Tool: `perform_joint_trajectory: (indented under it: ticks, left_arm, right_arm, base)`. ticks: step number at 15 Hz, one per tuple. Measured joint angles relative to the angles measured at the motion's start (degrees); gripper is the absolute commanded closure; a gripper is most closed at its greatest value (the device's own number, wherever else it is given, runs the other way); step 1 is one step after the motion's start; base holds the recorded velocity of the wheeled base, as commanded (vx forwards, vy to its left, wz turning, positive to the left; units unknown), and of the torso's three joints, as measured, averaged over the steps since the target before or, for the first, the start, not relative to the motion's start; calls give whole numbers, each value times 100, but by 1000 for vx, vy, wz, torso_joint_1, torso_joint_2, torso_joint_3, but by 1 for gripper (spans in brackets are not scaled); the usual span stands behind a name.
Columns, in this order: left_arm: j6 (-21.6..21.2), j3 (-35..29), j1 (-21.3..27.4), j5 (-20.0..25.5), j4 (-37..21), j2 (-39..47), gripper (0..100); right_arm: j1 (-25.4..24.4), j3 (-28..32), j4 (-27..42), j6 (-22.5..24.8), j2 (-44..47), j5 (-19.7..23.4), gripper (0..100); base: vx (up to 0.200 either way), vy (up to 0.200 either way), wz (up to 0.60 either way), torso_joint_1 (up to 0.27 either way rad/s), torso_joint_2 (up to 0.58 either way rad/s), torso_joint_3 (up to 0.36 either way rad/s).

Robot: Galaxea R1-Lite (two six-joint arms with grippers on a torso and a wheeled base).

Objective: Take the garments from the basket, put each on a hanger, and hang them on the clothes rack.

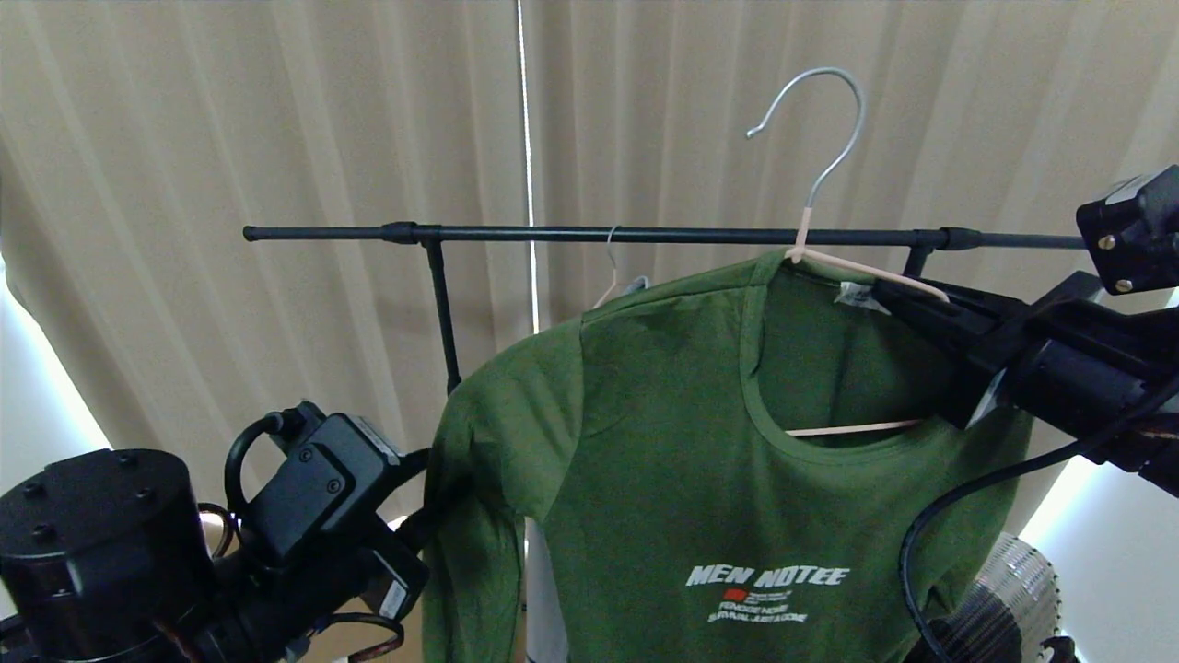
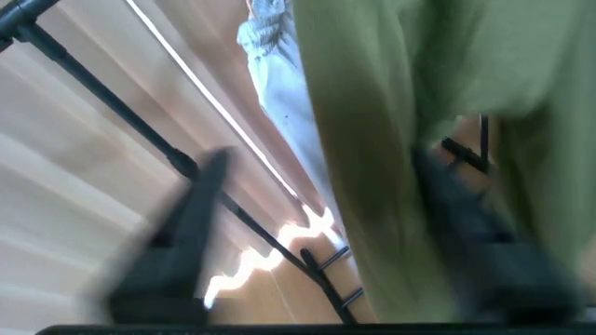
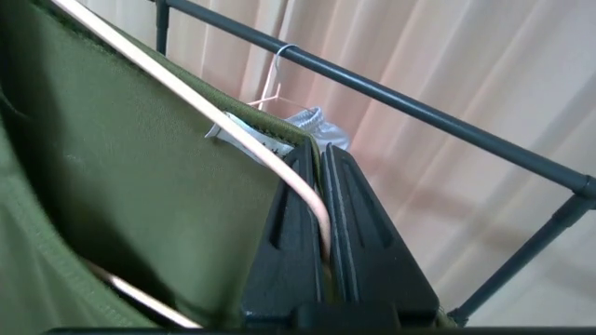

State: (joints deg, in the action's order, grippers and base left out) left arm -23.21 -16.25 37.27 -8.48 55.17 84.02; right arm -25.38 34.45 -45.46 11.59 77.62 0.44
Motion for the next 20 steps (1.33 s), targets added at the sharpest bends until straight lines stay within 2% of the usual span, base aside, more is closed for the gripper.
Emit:
perform_joint_trajectory:
  ticks: [5, 15, 20]
  left_arm:
    - [-21, 317, -273, -7, 2, -9, 100]
    - [-122, 700, -1396, -22, 2, -139, 100]
    - [-106, 672, -1486, -11, 2, -158, 100]
  right_arm:
    - [22, 0, 6, 9, -26, -37, 100]
    - [523, -22, 66, 34, -61, -57, 100]
    - [651, -46, 66, 41, -55, -60, 100]
  base:
    - [0, 0, 0, 0, 0, 0]
    - [0, 0, 0, 0, 0, 0]
    - [0, 0, 0, 0, 0, 0]
